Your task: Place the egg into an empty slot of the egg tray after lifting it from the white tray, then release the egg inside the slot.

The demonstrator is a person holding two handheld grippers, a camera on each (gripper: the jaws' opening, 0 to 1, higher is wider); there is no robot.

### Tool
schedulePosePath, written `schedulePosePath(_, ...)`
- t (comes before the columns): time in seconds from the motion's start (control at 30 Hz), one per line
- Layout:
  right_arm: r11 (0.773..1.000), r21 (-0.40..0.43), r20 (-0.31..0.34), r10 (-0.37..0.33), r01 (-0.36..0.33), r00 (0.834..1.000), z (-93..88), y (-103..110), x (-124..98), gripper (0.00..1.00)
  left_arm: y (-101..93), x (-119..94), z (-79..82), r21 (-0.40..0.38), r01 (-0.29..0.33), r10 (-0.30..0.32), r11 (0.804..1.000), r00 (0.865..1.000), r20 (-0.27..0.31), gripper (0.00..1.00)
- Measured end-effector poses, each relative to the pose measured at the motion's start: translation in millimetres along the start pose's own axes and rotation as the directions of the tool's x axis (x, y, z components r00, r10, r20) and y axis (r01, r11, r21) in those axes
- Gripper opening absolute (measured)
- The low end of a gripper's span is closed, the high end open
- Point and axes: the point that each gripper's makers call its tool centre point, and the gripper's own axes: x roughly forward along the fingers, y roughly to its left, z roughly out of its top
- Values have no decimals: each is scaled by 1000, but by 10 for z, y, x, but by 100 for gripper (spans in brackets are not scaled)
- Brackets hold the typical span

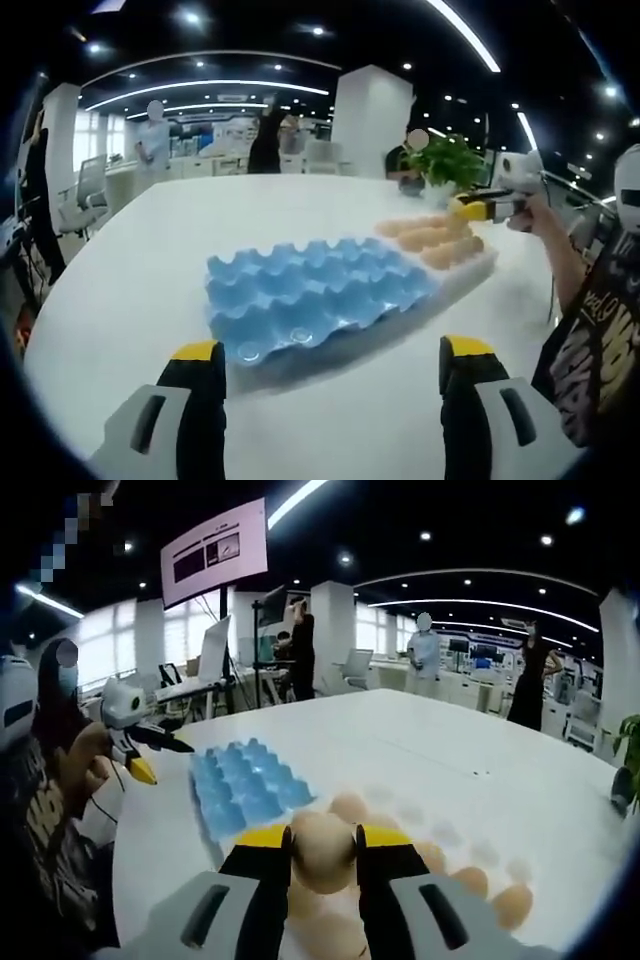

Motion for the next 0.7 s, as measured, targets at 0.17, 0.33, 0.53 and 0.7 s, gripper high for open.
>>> schedulePosePath(0.17,1000,-7,-1,27,-27,1000,10,94,73,26,-1,2,-14,-2,1,-1,1000,1000,-2,90)
schedulePosePath(0.33,998,-10,-6,61,-61,998,20,195,147,26,-3,-5,-8,-3,2,-2,1000,1000,1,90)
schedulePosePath(0.53,996,-17,-3,92,-92,996,60,306,231,26,9,-17,-9,-4,-1,1,1000,1000,0,90)
schedulePosePath(0.7,992,-27,-7,126,-126,992,81,418,310,26,1,-17,-13,-6,1,-1,1000,1000,-1,90)
